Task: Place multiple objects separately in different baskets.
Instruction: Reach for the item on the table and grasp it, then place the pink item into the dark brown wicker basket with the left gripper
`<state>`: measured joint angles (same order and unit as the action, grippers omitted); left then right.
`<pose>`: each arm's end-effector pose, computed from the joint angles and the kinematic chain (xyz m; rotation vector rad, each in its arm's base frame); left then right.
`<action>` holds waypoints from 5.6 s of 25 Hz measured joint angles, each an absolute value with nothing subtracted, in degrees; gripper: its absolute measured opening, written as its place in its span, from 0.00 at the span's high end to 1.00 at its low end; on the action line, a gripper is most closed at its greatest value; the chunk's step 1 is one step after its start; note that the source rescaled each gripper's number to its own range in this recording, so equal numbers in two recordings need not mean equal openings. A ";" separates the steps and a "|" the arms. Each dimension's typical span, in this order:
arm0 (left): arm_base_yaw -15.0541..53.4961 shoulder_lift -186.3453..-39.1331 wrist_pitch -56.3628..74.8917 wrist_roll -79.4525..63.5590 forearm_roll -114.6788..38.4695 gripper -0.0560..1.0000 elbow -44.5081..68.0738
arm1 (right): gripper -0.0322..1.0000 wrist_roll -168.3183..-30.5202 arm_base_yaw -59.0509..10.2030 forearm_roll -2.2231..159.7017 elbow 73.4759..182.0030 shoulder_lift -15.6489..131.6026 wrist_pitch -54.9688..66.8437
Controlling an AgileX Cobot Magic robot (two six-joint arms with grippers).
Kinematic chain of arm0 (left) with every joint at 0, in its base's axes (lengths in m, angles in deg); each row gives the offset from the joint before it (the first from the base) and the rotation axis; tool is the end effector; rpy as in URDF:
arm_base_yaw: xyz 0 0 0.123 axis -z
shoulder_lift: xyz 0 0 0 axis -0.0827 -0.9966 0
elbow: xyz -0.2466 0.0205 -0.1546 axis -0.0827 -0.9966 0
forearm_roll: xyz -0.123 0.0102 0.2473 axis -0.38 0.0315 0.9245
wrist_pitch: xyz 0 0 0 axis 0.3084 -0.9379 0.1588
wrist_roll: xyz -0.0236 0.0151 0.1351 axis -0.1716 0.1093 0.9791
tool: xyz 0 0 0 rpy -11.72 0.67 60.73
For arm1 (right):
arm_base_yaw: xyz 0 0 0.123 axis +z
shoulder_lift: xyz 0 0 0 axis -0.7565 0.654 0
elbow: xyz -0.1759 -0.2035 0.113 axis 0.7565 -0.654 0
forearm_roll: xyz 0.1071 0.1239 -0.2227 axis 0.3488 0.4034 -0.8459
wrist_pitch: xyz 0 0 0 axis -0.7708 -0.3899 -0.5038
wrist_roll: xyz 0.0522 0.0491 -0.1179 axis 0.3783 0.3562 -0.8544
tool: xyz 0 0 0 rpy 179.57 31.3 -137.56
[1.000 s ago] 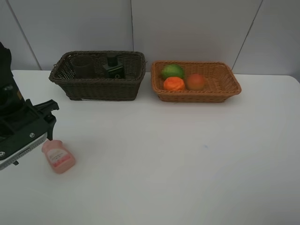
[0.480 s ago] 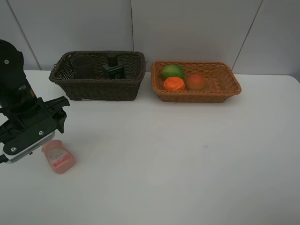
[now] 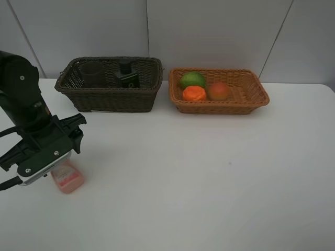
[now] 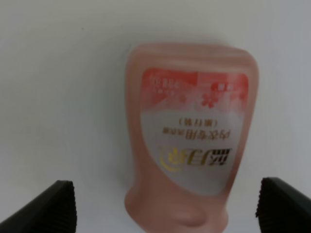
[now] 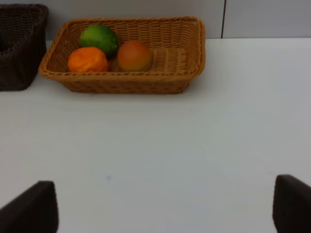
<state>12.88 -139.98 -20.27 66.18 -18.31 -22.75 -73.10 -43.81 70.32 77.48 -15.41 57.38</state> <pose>0.2853 -0.0819 0.0641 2.8244 1.2909 0.1922 0.0492 0.0035 0.2758 -0.0325 2.0165 0.0867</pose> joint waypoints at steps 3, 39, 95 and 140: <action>12.88 -141.41 -19.30 66.36 -18.31 0.03 -22.75 | 0.13 -73.10 -43.81 70.32 77.48 -15.41 57.38; 12.98 -147.94 -17.25 65.61 -12.70 0.31 -22.34 | 0.13 -73.10 -43.81 70.32 77.48 -15.41 57.38; 12.69 -136.60 -2.19 -43.45 -37.45 0.31 -11.64 | 0.13 -73.10 -43.81 70.32 77.48 -15.41 57.38; 9.00 -154.33 21.99 -44.15 -15.73 0.17 1.28 | 0.13 -73.10 -43.81 70.32 77.48 -15.41 57.38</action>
